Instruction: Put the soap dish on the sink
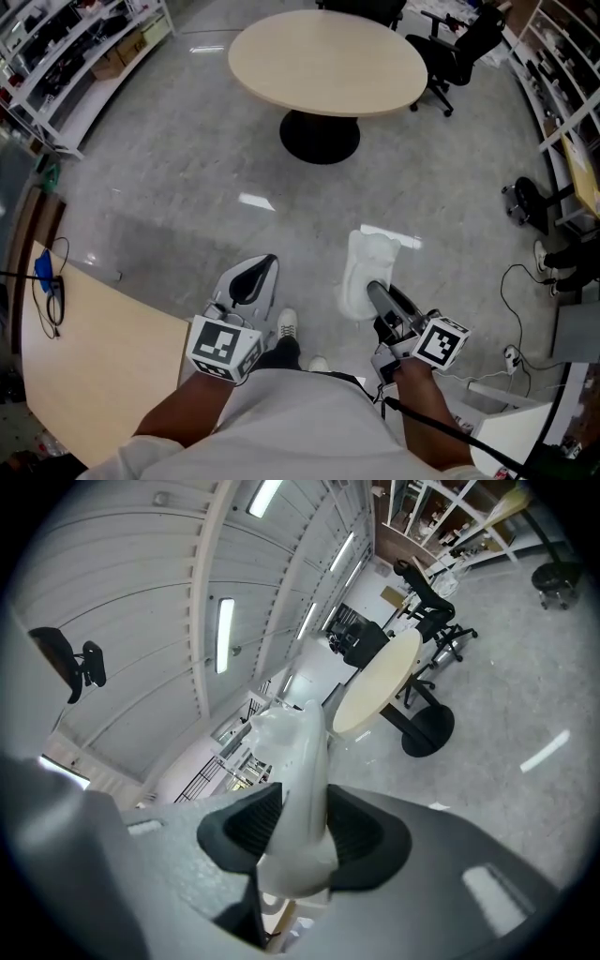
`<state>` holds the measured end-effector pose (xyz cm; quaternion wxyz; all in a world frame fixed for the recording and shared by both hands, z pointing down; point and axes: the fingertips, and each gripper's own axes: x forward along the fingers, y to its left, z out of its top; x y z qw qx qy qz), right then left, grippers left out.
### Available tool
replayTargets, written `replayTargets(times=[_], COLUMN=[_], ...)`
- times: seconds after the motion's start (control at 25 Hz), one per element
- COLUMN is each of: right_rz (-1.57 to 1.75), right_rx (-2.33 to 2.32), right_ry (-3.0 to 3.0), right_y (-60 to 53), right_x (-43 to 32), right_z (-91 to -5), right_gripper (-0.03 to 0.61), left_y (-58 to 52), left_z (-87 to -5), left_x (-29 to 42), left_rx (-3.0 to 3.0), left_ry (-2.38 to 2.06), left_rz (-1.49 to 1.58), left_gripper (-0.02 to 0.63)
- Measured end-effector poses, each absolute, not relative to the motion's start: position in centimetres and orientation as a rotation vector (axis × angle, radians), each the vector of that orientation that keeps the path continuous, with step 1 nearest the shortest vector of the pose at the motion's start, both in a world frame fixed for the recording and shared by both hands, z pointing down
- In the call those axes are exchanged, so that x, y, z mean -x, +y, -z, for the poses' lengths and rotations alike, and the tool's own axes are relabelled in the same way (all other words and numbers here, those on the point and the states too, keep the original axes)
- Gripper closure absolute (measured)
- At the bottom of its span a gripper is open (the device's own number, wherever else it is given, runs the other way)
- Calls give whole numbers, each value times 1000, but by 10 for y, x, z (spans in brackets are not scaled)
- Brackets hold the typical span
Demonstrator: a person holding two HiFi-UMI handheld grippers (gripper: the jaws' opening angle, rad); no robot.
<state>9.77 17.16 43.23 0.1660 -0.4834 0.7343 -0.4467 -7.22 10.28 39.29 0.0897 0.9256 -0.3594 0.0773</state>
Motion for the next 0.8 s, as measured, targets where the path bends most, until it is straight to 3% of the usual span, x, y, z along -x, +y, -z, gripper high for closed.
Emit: replayTargets(times=[0.8], right_rz=[1131], right_rx=[1411], right_ry=[2085], right_y=[58], right_x=[-84], right_z=[-383], right_gripper=[428], left_y=[-18], left_z=[-375], left_x=[105], left_rx=[-2807], left_ry=[-1037], left_rz=[-148], left_gripper=[609])
